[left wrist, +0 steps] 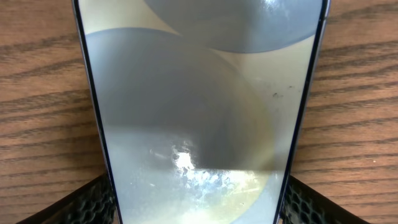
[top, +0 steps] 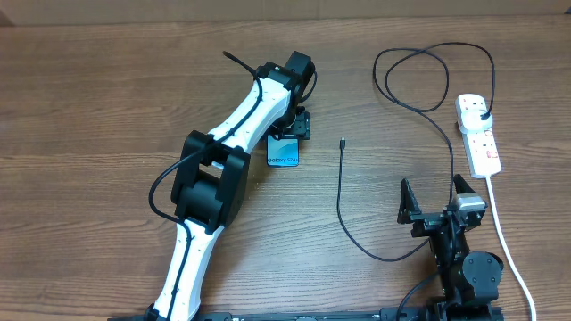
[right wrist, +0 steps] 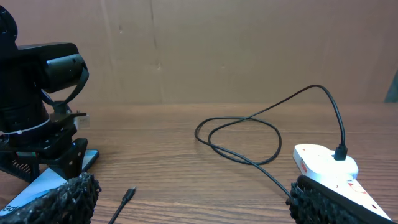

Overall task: Plug charger to phone and switch on socket
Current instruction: 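Lower the left gripper and close it on the phone's sides, then lift the phone and rotate it upright with the left gripper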

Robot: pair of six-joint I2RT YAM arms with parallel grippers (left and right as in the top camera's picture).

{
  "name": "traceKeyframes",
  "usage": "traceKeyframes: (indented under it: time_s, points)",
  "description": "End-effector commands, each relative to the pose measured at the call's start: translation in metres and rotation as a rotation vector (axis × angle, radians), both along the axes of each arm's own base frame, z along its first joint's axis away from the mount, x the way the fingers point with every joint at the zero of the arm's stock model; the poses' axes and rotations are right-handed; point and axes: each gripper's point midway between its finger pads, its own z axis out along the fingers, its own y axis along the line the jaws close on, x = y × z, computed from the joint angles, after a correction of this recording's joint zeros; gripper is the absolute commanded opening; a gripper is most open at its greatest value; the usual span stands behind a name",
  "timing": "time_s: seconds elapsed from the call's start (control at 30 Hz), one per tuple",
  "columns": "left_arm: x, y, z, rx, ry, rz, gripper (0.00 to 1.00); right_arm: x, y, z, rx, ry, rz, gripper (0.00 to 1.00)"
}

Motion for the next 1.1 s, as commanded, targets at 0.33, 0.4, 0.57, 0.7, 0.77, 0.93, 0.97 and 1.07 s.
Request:
traceKeyframes:
  time_s: [0.33,0.4,0.57,0.7,0.77,0.93,0.97,1.07]
  points:
    - [-0.004,0.003,-0.003,-0.020,0.100,0.023,0.75,0.000,0.000,-0.002,-0.004,-0.004,-0.002,1.00]
    - [-0.001,0.004,0.004,-0.024,0.094,0.028,0.75,0.000,0.000,-0.002,-0.004,-0.004,-0.002,1.00]
    - [0.001,0.014,0.022,-0.025,0.111,0.049,0.75,0.000,0.000,-0.002,-0.004,-0.004,-0.002,1.00]
    - [-0.003,0.021,0.023,-0.018,0.135,0.060,0.75,0.000,0.000,-0.002,-0.004,-0.004,-0.002,1.00]
    - [-0.007,0.023,0.024,-0.023,0.157,0.057,0.75,0.000,0.000,-0.002,-0.004,-0.004,-0.002,1.00]
    - [-0.025,0.010,0.030,-0.171,0.268,0.002,0.71,0.000,0.000,-0.002,-0.004,-0.004,-0.002,1.00]
    - [-0.027,0.008,0.031,-0.187,0.281,-0.001,0.71,0.000,0.000,-0.002,-0.004,-0.004,-0.002,1.00]
    - [-0.035,0.004,0.037,-0.268,0.334,-0.015,0.72,0.000,0.000,-0.002,-0.004,-0.004,-0.002,1.00]
